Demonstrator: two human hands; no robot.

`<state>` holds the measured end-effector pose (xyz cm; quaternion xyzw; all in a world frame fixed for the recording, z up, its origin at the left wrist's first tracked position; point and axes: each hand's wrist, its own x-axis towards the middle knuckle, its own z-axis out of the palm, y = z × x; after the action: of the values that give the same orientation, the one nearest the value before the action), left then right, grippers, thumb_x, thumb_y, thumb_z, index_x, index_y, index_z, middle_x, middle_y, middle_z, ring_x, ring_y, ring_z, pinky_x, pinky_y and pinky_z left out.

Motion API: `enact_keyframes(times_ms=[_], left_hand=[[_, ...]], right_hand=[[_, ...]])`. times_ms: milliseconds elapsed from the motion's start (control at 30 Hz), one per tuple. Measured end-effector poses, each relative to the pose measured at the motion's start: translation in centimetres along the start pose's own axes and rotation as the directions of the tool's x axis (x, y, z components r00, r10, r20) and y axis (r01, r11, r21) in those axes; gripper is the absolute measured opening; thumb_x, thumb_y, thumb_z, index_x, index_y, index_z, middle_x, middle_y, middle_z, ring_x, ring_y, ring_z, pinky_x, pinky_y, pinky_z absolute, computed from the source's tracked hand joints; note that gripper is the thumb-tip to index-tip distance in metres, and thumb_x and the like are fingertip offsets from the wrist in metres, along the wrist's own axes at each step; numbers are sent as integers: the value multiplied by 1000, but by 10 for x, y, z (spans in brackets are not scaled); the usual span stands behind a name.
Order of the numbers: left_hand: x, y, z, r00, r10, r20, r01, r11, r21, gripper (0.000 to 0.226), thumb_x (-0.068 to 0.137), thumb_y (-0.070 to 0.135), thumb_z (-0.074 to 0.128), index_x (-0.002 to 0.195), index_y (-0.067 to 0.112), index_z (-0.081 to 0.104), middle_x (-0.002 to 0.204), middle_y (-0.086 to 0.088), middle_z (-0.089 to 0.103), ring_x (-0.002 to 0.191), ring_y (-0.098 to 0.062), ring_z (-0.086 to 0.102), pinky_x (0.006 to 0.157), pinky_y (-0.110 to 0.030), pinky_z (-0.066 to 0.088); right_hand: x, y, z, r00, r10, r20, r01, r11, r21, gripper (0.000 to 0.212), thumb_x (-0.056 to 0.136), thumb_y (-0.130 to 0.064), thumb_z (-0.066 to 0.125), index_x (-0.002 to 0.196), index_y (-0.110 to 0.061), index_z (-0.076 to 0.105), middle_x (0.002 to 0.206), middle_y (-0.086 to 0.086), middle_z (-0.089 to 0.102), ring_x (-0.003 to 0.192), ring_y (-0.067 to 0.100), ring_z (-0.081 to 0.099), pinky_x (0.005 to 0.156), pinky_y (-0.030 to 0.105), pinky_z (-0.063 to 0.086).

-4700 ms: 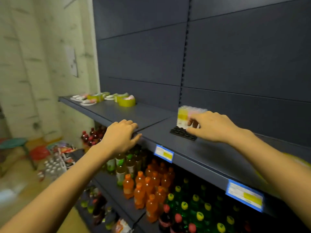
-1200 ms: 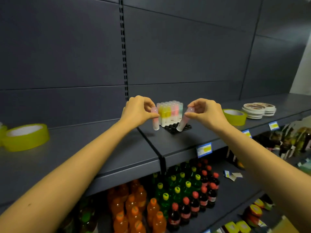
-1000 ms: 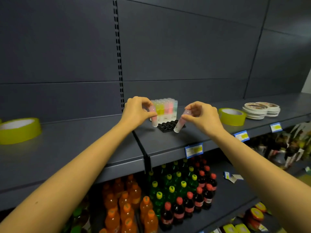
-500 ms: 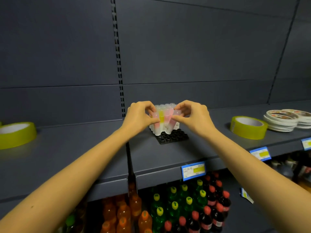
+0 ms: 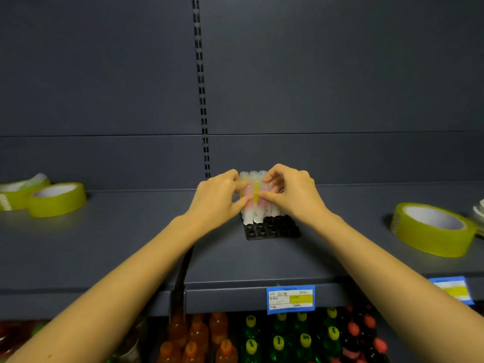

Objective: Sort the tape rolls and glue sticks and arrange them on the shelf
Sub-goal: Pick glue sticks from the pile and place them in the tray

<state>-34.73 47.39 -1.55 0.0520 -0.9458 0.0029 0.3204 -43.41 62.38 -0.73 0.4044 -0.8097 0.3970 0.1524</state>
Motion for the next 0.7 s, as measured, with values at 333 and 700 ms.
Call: enact_keyframes(times_ms=[333, 700], left_hand=[[-16, 15, -22, 979, -202, -18, 203, 979, 35, 42, 94, 30, 46, 134, 18, 46, 121, -1, 43, 106, -16, 46, 70, -27, 39], [-73, 8, -66, 909, -414, -53, 415, 884, 217, 38, 94, 30, 46, 128, 14, 49, 124, -2, 51, 116, -19, 47, 84, -35, 45]], right_hand=[[11, 2, -12, 978, -175, 113, 202, 929, -311, 49, 96, -52, 33, 84, -18, 66, 94, -1, 49, 85, 17, 45, 60, 29, 30], [28, -28, -14, 916, -309, 254, 399, 752, -524, 58, 99, -50, 26, 99, -9, 67, 112, 8, 54, 104, 28, 49, 75, 35, 33]])
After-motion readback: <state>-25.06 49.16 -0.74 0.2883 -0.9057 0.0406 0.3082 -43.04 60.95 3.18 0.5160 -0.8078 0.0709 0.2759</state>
